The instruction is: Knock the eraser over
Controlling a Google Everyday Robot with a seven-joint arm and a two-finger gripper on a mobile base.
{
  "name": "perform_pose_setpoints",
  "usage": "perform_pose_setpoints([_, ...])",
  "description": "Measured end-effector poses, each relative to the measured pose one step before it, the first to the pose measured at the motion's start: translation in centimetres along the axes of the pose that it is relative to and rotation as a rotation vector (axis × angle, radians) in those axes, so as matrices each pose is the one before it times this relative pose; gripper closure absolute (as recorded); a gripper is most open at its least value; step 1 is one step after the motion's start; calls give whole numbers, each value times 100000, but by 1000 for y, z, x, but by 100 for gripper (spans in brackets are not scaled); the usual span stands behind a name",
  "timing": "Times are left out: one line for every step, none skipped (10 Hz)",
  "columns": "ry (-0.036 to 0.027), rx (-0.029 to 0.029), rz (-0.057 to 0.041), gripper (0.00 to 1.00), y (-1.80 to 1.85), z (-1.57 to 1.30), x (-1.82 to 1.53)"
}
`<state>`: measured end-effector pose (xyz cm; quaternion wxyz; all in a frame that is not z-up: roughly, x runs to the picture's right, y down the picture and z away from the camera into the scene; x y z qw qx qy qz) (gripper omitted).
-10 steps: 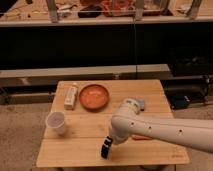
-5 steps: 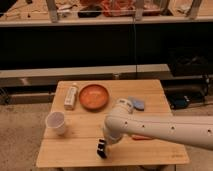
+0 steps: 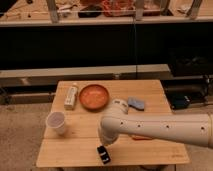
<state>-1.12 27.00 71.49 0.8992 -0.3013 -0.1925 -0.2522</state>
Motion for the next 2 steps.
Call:
perform_pose_setpoints([-1299,289,-856,100,-234,219,-531])
perform_pose_setpoints([-535,201,-319,100,-284,87,-481])
